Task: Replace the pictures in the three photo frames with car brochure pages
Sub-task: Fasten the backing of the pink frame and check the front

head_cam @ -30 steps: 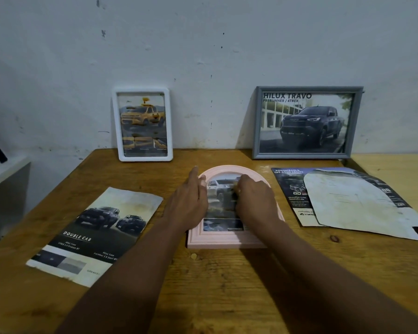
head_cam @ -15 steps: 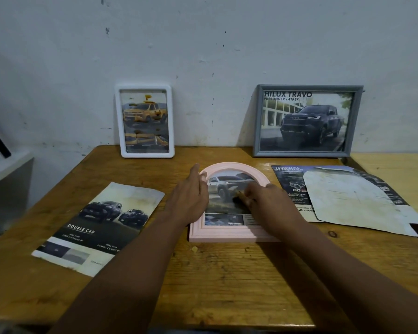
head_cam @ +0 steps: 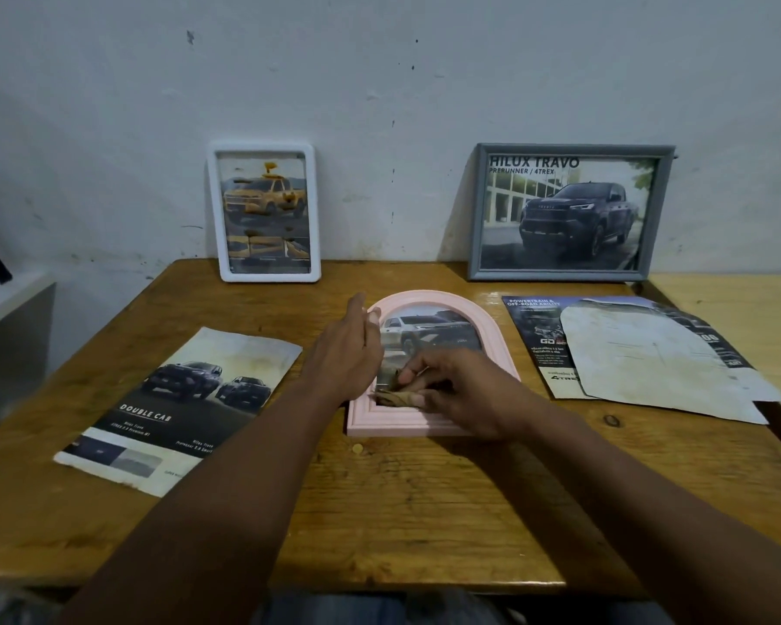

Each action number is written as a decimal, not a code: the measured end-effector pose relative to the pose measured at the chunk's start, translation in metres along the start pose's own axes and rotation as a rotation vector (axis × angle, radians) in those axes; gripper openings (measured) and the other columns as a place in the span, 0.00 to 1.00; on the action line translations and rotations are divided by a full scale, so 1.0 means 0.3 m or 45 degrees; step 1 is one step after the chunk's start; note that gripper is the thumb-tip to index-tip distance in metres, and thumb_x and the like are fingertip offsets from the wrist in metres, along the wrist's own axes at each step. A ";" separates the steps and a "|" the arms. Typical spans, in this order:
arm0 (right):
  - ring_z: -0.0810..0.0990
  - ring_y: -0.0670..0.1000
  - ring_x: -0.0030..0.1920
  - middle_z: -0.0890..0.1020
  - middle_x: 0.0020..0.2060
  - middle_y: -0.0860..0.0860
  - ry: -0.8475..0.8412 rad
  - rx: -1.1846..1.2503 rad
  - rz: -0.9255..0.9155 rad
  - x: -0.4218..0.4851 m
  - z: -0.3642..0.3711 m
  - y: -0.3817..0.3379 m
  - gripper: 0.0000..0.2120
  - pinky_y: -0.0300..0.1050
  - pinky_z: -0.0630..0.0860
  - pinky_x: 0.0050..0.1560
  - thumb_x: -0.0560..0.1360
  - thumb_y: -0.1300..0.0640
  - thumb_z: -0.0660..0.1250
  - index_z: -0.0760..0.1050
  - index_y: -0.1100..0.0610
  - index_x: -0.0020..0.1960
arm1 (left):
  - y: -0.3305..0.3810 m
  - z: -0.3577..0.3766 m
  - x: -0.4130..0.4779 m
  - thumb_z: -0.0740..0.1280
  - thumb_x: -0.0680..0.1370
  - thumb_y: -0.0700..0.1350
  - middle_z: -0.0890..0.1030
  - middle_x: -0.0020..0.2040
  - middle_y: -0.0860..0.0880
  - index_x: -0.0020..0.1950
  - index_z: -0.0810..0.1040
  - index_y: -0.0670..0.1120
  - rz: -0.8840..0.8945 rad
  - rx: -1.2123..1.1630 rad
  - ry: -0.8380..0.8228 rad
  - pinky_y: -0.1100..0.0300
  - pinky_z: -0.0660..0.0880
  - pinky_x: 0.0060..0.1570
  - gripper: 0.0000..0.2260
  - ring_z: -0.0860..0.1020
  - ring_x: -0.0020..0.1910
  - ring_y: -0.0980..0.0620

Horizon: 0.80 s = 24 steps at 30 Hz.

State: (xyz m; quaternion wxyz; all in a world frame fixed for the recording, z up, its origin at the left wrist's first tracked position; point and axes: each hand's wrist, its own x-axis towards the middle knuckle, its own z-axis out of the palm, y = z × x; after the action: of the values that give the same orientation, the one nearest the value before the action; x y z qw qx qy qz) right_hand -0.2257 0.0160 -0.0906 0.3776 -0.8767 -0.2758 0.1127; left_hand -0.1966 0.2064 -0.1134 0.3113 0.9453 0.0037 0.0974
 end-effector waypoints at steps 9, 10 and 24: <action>0.81 0.37 0.53 0.84 0.52 0.42 -0.060 -0.479 -0.028 -0.106 -0.166 0.066 0.12 0.37 0.77 0.55 0.77 0.61 0.70 0.79 0.50 0.57 | 0.003 -0.005 -0.003 0.49 0.87 0.54 0.78 0.66 0.42 0.81 0.56 0.49 0.032 0.057 -0.020 0.50 0.74 0.55 0.23 0.78 0.60 0.43; 0.80 0.39 0.53 0.83 0.52 0.43 -0.040 -0.549 -0.043 -0.113 -0.162 0.068 0.12 0.38 0.77 0.55 0.77 0.60 0.70 0.79 0.49 0.58 | 0.004 -0.006 -0.002 0.49 0.87 0.54 0.78 0.66 0.42 0.81 0.56 0.49 0.031 0.063 -0.024 0.50 0.74 0.53 0.23 0.78 0.59 0.44; 0.80 0.50 0.34 0.81 0.38 0.56 0.801 0.871 0.511 0.080 -0.300 0.147 0.10 0.40 0.73 0.32 0.81 0.62 0.61 0.78 0.59 0.42 | 0.091 -0.042 0.004 0.51 0.85 0.60 0.52 0.83 0.50 0.83 0.48 0.55 0.190 0.218 -0.252 0.49 0.49 0.77 0.28 0.48 0.82 0.48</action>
State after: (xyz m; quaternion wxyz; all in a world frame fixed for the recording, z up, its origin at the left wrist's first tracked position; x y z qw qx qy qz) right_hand -0.1519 -0.0490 -0.0602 0.6788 -0.7302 0.0779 -0.0027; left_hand -0.1992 0.1920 -0.0871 0.2201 0.9711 -0.0891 0.0260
